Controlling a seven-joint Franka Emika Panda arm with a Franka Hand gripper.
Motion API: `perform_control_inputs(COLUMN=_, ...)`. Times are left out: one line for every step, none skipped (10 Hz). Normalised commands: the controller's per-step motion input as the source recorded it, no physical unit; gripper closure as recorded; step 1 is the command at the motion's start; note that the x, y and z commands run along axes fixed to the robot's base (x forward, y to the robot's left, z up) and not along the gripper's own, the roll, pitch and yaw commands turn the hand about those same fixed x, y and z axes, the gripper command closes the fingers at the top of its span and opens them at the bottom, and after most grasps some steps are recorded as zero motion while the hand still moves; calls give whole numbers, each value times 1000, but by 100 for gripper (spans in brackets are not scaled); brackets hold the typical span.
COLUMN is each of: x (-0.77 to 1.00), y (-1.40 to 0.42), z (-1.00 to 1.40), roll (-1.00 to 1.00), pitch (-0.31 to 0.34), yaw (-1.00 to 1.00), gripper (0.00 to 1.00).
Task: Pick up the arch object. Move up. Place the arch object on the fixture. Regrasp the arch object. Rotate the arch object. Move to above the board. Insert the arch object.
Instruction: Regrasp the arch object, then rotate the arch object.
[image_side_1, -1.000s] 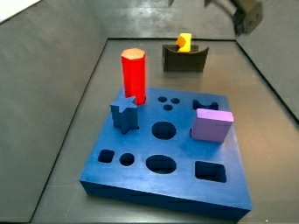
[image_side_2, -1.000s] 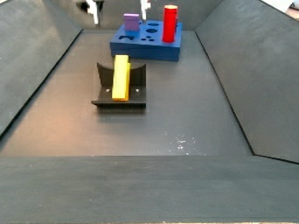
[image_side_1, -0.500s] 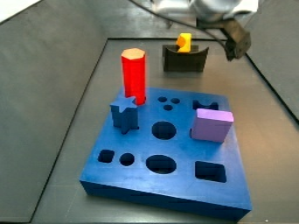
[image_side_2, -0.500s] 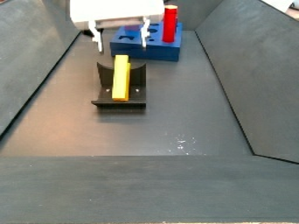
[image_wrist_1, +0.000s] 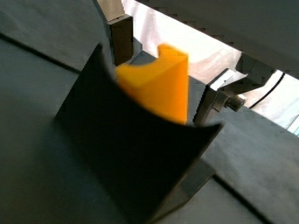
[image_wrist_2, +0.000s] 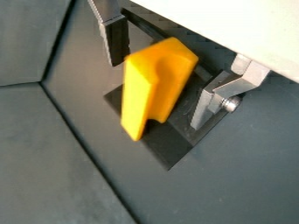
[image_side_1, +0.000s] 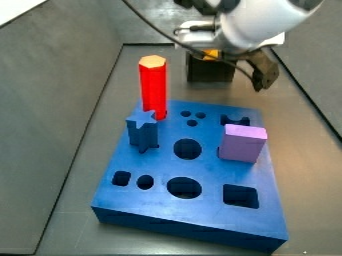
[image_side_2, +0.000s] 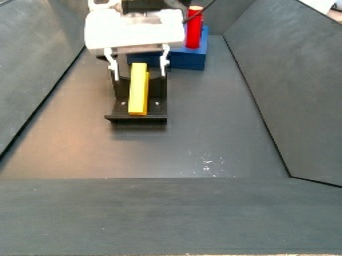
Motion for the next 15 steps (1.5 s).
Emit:
perform_control_inputs(x=80, y=-1, z=-365, roll=75, pitch=-51, yaw=0, gripper=0)
perform_control_inputs(x=33, y=-9, z=-197, roll=61, pitch=-26, yaw=-4, gripper=0)
perform_control_inputs(x=12, y=-13, z=-181, roll=68, pitch=-29, yaw=-12, gripper=0)
perform_control_inputs(x=12, y=-13, z=-180, roll=67, pitch=-30, yaw=-12, gripper=0)
perform_control_inputs(x=12, y=-13, z=-180, roll=67, pitch=-30, yaw=-12, gripper=0)
perform_control_inputs(x=12, y=-13, z=-180, roll=67, pitch=-30, yaw=-11, gripper=0)
perform_control_inputs(x=0, y=0, z=0, roll=0, pitch=0, yaw=0, gripper=100)
perform_control_inputs(x=-1000, y=104, z=950, roll=0, pitch=0, yaw=0, gripper=100)
perform_control_inputs(x=-1000, y=104, z=953, roll=-18, pitch=-19, yaw=6, gripper=100)
perform_control_inputs(x=-1000, y=106, z=948, roll=-68, pitch=-43, yaw=25, gripper=100)
perform_control_inputs(x=-1000, y=93, z=931, roll=-96, pitch=-58, yaw=28, gripper=100)
perform_control_inputs(x=-1000, y=87, z=915, roll=-100, pitch=-80, yaw=18, gripper=100)
perform_control_inputs(x=-1000, y=86, z=900, roll=-105, pitch=-91, yaw=11, gripper=100)
perform_control_inputs(x=-1000, y=78, z=859, roll=-120, pitch=-114, yaw=-14, gripper=100)
perform_control_inputs(x=-1000, y=74, z=825, roll=-126, pitch=-125, yaw=-37, gripper=100)
